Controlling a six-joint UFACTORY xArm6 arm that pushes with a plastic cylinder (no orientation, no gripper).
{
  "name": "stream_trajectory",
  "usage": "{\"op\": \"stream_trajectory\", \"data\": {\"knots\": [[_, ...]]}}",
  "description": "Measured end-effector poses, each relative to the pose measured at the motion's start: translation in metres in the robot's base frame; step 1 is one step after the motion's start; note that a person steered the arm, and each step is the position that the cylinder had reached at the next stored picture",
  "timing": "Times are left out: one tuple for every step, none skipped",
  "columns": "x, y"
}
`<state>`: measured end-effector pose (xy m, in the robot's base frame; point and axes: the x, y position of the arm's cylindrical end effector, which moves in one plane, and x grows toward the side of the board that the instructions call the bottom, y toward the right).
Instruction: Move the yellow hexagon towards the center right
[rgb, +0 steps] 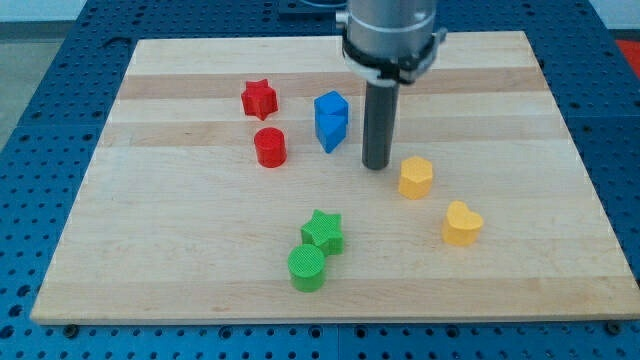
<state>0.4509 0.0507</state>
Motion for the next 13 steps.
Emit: {"op": "stream_trajectory", "data": {"knots": [[0.012, 0.0], [0.025, 0.001], [0.035, 0.001], [0.042, 0.015], [-0.004, 0.049], [-0.048, 0.08], [-0.07, 0.102], [-0.062, 0.102], [-0.054, 0.102], [-0.052, 0.102], [-0.052, 0.102], [-0.031, 0.08], [-0.024, 0.078]]}}
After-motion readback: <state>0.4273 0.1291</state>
